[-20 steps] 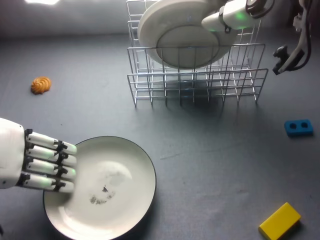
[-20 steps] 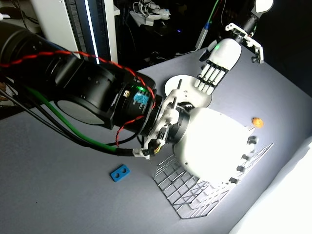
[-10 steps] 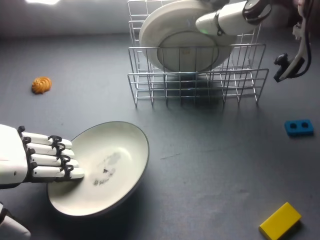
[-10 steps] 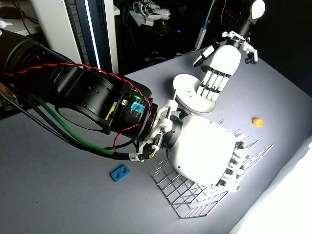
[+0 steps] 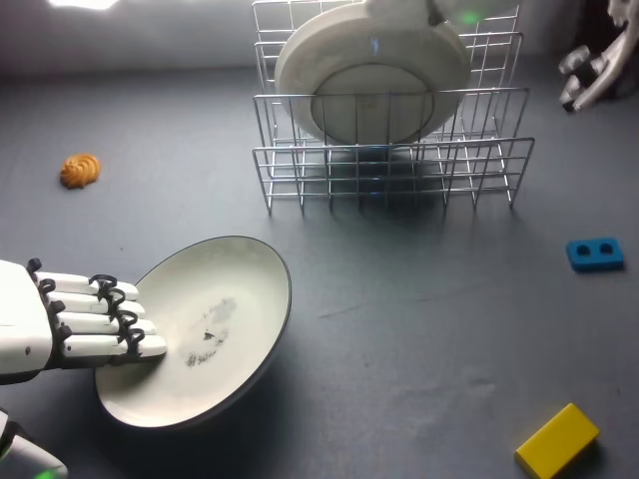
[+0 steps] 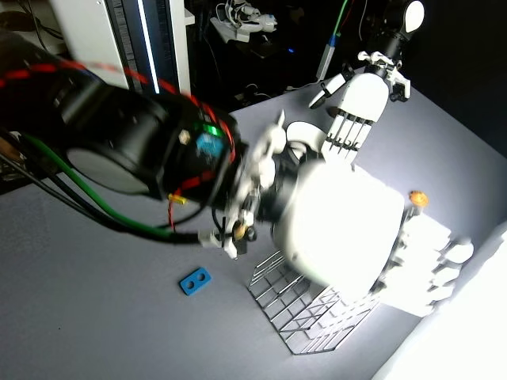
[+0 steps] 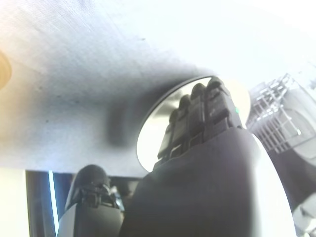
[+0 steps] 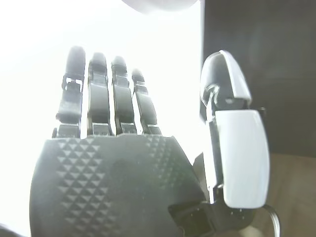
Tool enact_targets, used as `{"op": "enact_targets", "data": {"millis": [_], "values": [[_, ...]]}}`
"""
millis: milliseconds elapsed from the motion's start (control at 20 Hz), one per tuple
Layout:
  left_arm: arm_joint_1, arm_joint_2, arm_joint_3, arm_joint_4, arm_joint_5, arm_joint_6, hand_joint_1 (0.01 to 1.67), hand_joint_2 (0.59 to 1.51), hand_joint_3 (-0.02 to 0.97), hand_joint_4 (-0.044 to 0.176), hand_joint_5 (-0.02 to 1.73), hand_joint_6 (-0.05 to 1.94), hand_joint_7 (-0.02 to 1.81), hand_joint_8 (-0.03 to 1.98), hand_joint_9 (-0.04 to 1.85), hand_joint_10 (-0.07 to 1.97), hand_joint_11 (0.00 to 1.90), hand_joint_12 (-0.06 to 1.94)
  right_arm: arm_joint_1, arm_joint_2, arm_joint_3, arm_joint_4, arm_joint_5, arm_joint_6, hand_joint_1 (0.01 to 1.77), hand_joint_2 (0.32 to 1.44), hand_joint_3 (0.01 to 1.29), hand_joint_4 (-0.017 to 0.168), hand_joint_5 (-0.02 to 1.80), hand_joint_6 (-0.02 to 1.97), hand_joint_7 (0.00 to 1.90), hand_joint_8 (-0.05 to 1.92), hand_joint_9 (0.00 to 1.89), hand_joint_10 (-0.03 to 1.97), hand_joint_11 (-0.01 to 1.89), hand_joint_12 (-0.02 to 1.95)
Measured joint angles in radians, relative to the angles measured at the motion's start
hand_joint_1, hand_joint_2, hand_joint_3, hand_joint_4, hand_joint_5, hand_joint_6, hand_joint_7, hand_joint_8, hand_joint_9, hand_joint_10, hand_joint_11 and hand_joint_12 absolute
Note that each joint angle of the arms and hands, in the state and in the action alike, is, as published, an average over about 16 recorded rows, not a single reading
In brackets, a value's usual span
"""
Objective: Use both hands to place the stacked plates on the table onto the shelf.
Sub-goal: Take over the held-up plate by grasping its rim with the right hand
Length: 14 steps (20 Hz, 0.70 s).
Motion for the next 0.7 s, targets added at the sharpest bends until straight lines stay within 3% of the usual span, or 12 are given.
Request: {"op": "enact_targets", "data": {"millis": [350,550,700], "values": [[0.014,0.003,-0.004,-0.029,-0.003,0.001,0.01,1.123,0.021,-0.006,0.00,-0.03,0.02,0.01,0.02,0.01,0.01,-0.03,-0.036,-0.007,-0.155,-0.116,0.058,-0.246,0.90,0.95,0.01,0.002,0.05,0.04,0.08,0.00,0.07,0.03,0.01,0.23],[0.017,0.003,-0.005,-0.037,-0.002,0.001,0.01,1.120,0.021,-0.006,0.00,-0.03,0.03,0.01,0.02,0.01,0.01,-0.03,-0.097,-0.048,-0.209,-0.140,0.069,-0.386,1.01,0.89,0.01,0.003,0.03,0.04,0.03,0.00,0.03,0.01,0.02,0.03],[0.021,0.003,-0.006,-0.044,0.000,0.001,0.01,1.121,0.021,-0.006,0.00,-0.03,0.03,0.01,0.02,0.01,0.01,-0.03,-0.146,-0.090,-0.221,-0.146,0.068,-0.456,1.06,0.87,0.01,0.004,0.02,0.04,0.02,0.00,0.02,0.00,0.02,0.00]]}}
